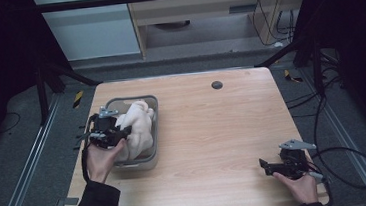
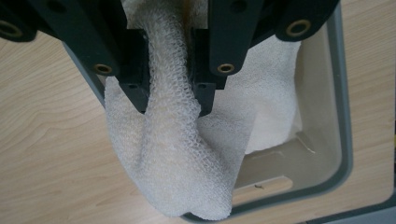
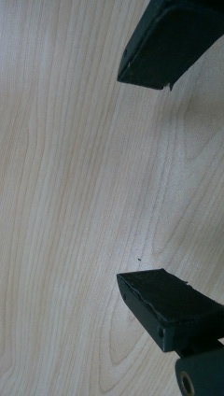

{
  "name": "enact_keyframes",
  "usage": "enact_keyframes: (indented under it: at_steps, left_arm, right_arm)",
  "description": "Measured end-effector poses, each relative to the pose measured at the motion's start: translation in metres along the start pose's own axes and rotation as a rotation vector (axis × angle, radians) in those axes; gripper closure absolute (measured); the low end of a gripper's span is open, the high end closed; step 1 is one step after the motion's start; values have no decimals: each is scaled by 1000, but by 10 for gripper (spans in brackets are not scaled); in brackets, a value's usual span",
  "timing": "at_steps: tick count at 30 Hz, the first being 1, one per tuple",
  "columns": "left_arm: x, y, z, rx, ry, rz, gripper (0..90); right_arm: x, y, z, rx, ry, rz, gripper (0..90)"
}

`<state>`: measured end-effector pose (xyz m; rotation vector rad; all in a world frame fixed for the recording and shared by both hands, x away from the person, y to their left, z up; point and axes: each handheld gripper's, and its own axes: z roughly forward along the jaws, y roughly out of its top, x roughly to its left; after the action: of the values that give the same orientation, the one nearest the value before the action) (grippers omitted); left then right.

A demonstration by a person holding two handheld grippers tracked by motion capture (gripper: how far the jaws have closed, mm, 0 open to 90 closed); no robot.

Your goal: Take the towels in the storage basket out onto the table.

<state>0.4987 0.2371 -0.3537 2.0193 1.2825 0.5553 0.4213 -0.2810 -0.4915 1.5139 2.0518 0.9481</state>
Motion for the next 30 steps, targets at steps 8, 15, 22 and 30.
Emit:
enact_keyframes:
  at_steps: [8,15,22,30]
  left_arm:
    - [6,10,-26,-71,-4,-23,731]
    - [7,20,-44,-113,6,-23,732]
    - [9,28,-59,-147,11,-24,733]
    - [8,38,-72,-178,0,-27,733]
  right_arm:
    - [0,0,0,1,-1,-1,50]
    - [0,0,-1,-4,-2,2,50]
    - [0,0,-1,-5,-1,2,50]
    - [0,0,-1,-8,0,5,50]
